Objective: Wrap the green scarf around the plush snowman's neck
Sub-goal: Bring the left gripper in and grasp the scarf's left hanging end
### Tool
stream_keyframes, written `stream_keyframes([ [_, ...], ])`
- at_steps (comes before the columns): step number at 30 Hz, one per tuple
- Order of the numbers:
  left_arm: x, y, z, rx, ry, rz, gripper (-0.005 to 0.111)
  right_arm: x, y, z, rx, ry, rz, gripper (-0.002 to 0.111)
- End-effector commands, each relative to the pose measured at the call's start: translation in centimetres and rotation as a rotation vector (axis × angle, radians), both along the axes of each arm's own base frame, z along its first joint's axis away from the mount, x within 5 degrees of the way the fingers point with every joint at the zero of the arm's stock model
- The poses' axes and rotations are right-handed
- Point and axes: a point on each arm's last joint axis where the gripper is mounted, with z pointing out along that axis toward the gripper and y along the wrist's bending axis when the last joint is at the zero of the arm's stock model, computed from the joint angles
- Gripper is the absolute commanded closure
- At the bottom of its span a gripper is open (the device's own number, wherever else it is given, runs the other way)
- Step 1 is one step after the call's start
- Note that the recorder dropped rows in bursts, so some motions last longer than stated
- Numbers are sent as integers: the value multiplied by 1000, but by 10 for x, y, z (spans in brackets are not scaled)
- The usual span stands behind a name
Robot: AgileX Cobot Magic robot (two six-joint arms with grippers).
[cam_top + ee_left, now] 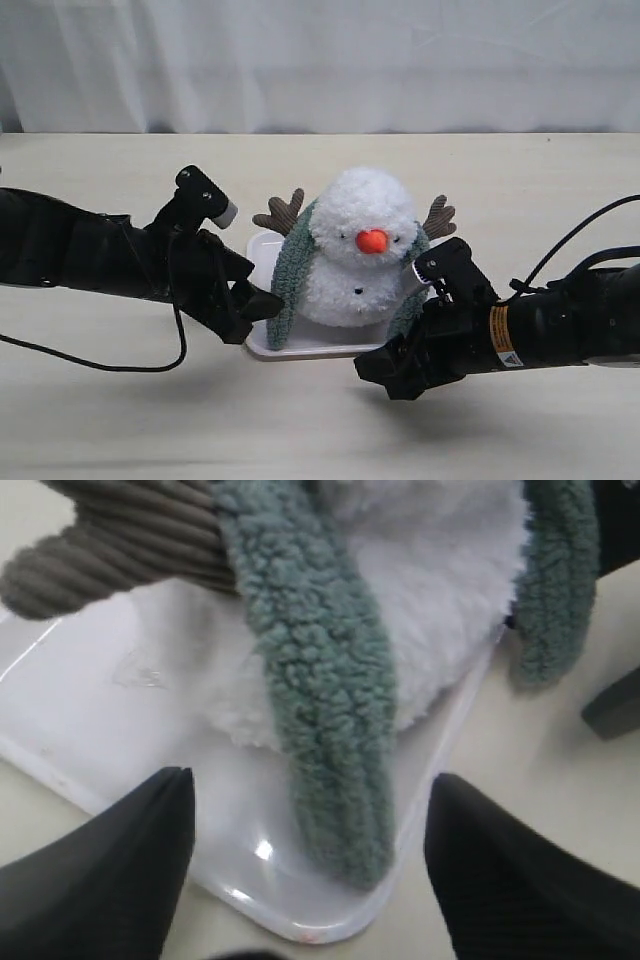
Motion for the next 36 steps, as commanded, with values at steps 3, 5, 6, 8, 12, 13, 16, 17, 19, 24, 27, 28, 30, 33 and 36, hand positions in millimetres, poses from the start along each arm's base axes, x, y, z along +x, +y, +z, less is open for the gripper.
stream_keyframes([
  [3,7,-7,-11,-20,12,-39,45,2,0,1,2,-12,5,43],
  [5,11,-7,-11,-3,2,-26,45,2,0,1,2,-12,5,43],
  [6,13,-6,-12,15,-2,-13,45,2,0,1,2,-12,5,43],
  [8,13,-5,-14,22,0,-9,45,2,0,1,2,-12,5,43],
  [12,12,-7,-21,12,27,-23,43,2,0,1,2,-12,5,43],
  [13,12,-7,-23,13,32,-24,40,2,0,1,2,-12,5,43],
  [16,12,-7,-28,20,45,-22,22,2,0,1,2,-12,5,43],
  [17,12,-7,-29,21,47,-22,14,2,0,1,2,-12,5,43],
  [19,12,-7,-29,21,48,-22,4,2,0,1,1,-13,7,43],
  [24,10,-11,-26,-31,57,-57,2,2,0,1,-2,-18,12,43],
  [27,9,-15,-24,-73,65,-85,2,2,0,1,-2,-18,12,43],
  [28,9,-16,-26,-85,74,-94,2,2,0,1,-2,-18,12,43],
  [30,11,-13,-32,-38,74,-65,2,2,0,1,-2,-18,12,43],
  [33,18,-7,-34,38,50,-11,2,2,0,1,-2,-18,12,43],
  [36,9,-18,-25,-108,78,-109,2,2,0,1,-2,-18,12,43],
])
